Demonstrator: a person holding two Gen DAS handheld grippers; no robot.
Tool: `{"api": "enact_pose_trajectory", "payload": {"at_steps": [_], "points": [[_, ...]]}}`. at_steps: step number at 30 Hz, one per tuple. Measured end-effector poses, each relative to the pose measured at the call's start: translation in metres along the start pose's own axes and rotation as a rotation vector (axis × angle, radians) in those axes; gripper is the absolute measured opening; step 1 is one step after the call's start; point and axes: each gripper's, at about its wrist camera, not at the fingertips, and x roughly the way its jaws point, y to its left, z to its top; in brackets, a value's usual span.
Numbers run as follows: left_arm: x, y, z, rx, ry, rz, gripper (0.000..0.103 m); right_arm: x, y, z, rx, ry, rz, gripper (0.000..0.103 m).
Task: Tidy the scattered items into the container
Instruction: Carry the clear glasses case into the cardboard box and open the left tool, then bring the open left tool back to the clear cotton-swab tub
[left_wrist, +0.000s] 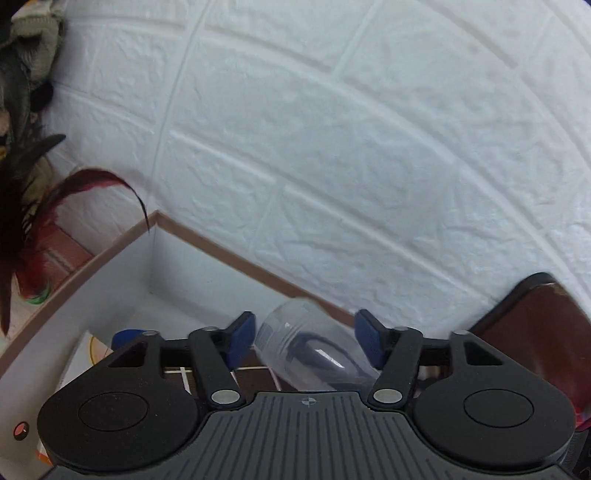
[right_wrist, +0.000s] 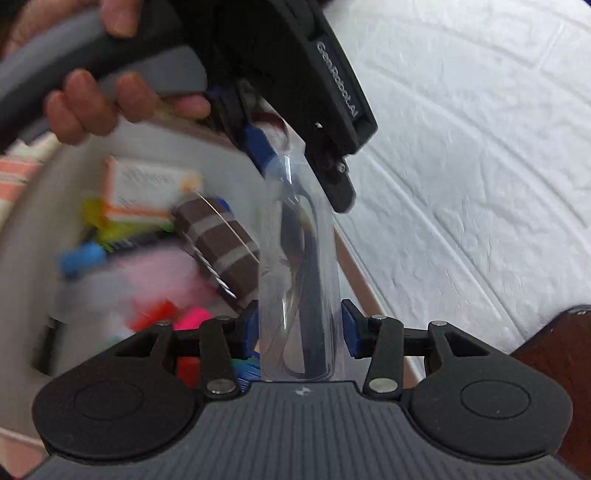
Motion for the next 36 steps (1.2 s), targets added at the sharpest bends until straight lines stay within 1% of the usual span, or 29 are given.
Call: {"api": "enact_pose_trajectory", "payload": {"at_steps": [1,3,5,6,8,10,12,13,15,17,18,21,24,28,31,36], "points": [[0.000,0.000,-0.003,0.007,0.005,0.025,0.092,0.003,0.001,-0.001,-0.004,0.017,-0.032,0.080],[-0.004,0.001,-0.011,0.031,0.009,0.053,0.093,-0.004,0.003,-0.004,-0.008,0.008,-0.065,0.080],[-0.010,0.002,-0.018,0.049,0.019,0.074,0.094,-0.017,0.004,-0.006,0.015,-0.004,-0.071,0.080],[-0.015,0.003,-0.022,0.050,0.033,0.078,0.094,-0.025,0.004,-0.007,0.043,-0.011,-0.074,0.080],[-0.029,0.002,-0.031,0.060,0.054,0.072,0.095,-0.045,0.006,-0.009,0.120,-0.033,-0.071,0.085],[-0.046,-0.001,-0.041,0.074,0.075,0.075,0.095,-0.073,0.007,-0.011,0.201,-0.083,-0.051,0.093],[-0.065,-0.007,-0.052,0.095,0.090,0.071,0.096,-0.103,0.012,-0.015,0.270,-0.122,-0.041,0.097],[-0.076,-0.011,-0.058,0.110,0.095,0.073,0.096,-0.118,0.015,-0.017,0.301,-0.135,-0.039,0.097],[-0.100,-0.022,-0.075,0.148,0.093,0.077,0.097,-0.148,0.020,-0.023,0.382,-0.165,-0.037,0.099],[-0.125,-0.033,-0.097,0.189,0.083,0.072,0.101,-0.180,0.029,-0.035,0.487,-0.209,-0.041,0.101],[-0.136,-0.037,-0.111,0.204,0.078,0.067,0.103,-0.195,0.034,-0.041,0.540,-0.231,-0.043,0.102],[-0.162,-0.050,-0.158,0.240,0.083,0.052,0.103,-0.239,0.054,-0.066,0.672,-0.281,-0.054,0.102],[-0.174,-0.059,-0.209,0.265,0.110,0.042,0.103,-0.271,0.080,-0.096,0.756,-0.261,-0.100,0.102],[-0.183,-0.074,-0.267,0.260,0.145,-0.011,0.103,-0.299,0.105,-0.138,0.842,-0.206,-0.134,0.102],[-0.187,-0.091,-0.298,0.260,0.159,-0.044,0.103,-0.315,0.114,-0.168,0.894,-0.158,-0.173,0.102],[-0.187,-0.132,-0.330,0.320,0.170,-0.097,0.103,-0.350,0.125,-0.218,0.951,-0.087,-0.272,0.102]]}}
